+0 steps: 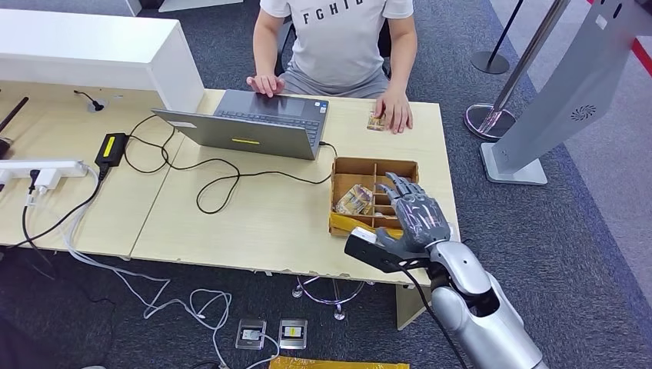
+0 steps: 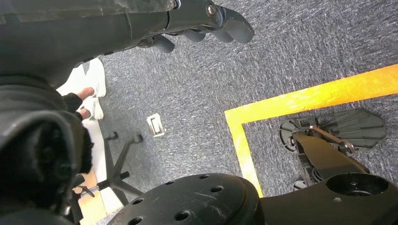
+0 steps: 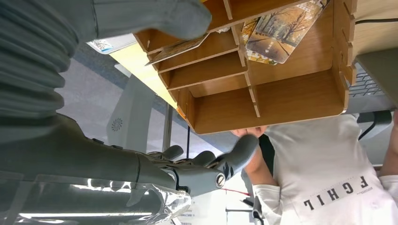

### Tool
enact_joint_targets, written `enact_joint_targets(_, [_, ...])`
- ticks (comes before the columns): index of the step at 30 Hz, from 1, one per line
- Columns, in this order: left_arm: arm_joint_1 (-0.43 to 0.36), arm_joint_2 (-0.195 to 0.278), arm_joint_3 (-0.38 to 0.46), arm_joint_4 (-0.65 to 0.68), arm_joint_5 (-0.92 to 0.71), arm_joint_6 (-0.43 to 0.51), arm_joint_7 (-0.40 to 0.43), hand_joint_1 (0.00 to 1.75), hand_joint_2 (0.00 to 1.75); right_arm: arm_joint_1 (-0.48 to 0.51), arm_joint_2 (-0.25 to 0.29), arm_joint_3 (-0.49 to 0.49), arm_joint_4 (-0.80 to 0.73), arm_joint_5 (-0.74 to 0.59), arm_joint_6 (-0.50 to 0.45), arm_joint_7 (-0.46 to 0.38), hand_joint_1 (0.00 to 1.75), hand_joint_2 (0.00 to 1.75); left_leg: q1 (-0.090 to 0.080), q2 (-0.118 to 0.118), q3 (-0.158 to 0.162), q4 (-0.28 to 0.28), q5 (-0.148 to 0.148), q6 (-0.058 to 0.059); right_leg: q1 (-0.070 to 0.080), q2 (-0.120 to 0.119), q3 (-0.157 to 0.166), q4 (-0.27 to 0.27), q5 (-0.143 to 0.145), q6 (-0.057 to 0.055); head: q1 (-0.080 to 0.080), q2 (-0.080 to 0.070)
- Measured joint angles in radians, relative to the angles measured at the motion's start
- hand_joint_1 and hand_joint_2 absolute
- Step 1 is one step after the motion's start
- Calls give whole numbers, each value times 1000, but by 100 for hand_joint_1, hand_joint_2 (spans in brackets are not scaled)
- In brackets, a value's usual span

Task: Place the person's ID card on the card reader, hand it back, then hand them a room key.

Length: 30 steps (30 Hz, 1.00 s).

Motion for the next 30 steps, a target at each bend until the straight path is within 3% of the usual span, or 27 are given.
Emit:
enact_joint_targets(6, [-3, 0, 0, 0, -3, -3, 0, 0, 0, -14, 7, 3, 0, -3, 17, -2, 28, 175, 0, 0, 0, 0, 0, 0, 0, 0, 0, 0, 0, 0, 0, 0])
enact_joint_targets(7, [-4, 0, 0, 0, -4, -3, 0, 0, 0, -17, 8, 4, 0, -4, 20, -2, 51, 175, 0, 0, 0, 0, 0, 0, 0, 0, 0, 0, 0, 0, 0, 0])
enact_joint_targets(10, [-7, 0, 0, 0, -6, -8, 1, 0, 0, -22, 10, 5, 0, -10, 28, -2, 149, 175, 0, 0, 0, 0, 0, 0, 0, 0, 0, 0, 0, 0, 0, 0])
enact_joint_targets(11, [-8, 0, 0, 0, -8, -10, 2, 0, 0, -23, 10, 5, 0, -13, 32, -1, 150, 175, 0, 0, 0, 0, 0, 0, 0, 0, 0, 0, 0, 0, 0, 0])
enact_joint_targets(14, [-11, 0, -1, 0, -14, -14, 5, 0, 0, -24, 10, 6, 0, -23, 43, 2, 113, 175, 0, 0, 0, 0, 0, 0, 0, 0, 0, 0, 0, 0, 0, 0])
enact_joint_targets(18, [-17, 0, -1, 0, -21, -21, 12, 0, 0, -24, 9, 10, -2, -33, 55, 17, 159, 175, 0, 0, 0, 0, 0, 0, 0, 0, 0, 0, 0, 0, 0, 0])
enact_joint_targets(23, [-22, 0, -1, 0, -28, -24, 15, 0, 0, -24, 5, 14, -6, -45, 67, 35, 162, 175, 0, 0, 0, 0, 0, 0, 0, 0, 0, 0, 0, 0, 0, 0])
enact_joint_targets(30, [-28, 0, -1, 0, -38, -27, 21, 0, 0, -24, -1, 15, -6, -53, 67, 47, 152, 175, 0, 0, 0, 0, 0, 0, 0, 0, 0, 0, 0, 0, 0, 0])
